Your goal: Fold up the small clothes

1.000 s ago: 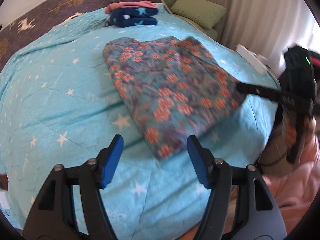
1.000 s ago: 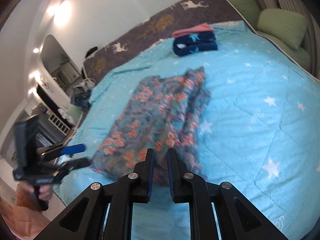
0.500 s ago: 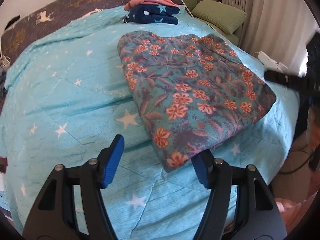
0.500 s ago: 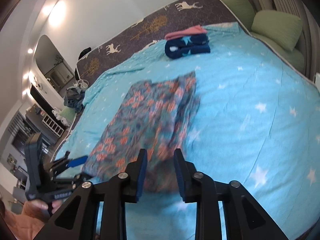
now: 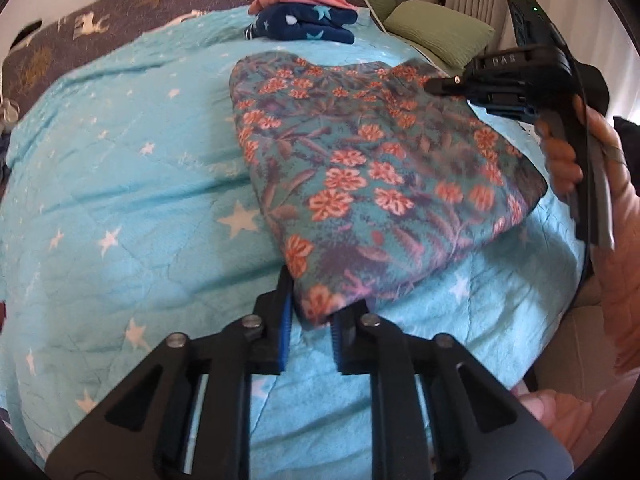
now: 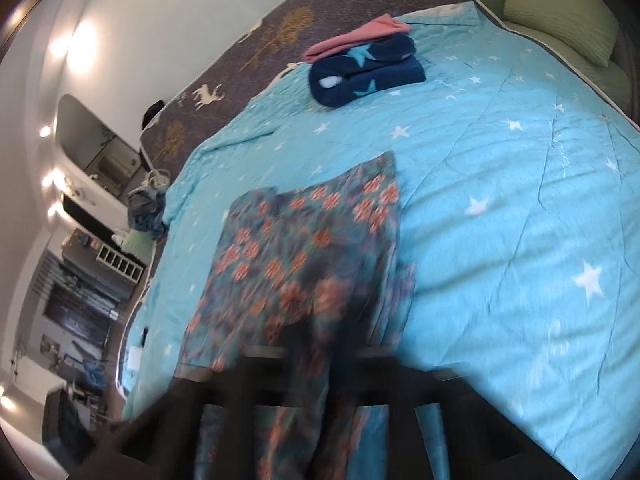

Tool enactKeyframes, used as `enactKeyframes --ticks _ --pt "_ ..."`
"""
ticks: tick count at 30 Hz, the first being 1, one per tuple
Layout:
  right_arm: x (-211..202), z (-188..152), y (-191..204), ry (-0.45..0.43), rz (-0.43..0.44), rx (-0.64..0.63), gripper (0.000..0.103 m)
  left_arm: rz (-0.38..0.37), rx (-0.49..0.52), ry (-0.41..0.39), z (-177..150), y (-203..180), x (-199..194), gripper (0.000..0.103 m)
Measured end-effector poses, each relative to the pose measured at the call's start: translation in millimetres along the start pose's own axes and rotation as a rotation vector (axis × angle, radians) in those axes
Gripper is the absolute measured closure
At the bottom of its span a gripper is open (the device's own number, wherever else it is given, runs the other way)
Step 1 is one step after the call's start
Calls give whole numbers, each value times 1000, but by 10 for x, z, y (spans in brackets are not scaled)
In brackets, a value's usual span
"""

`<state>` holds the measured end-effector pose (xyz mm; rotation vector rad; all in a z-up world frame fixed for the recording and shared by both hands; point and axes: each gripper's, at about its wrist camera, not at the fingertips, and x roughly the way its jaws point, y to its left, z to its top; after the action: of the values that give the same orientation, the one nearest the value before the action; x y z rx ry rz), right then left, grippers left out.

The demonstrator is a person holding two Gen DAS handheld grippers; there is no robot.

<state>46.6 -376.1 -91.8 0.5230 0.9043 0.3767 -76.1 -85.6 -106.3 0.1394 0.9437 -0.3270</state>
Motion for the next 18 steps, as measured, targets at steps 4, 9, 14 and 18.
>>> enactKeyframes --ticks 4,9,14,18 --pt "-58 47 -128 -44 19 46 99 -58 -67 41 -79 147 35 89" --pt "-7 57 -347 9 -20 75 87 -79 -29 43 -89 132 -34 89" --pt "-383 -24 -246 -35 74 42 87 -141 4 15 -80 154 -264 89" --pt "-586 -324 78 26 189 -92 87 -239 26 -72 42 140 -493 89"
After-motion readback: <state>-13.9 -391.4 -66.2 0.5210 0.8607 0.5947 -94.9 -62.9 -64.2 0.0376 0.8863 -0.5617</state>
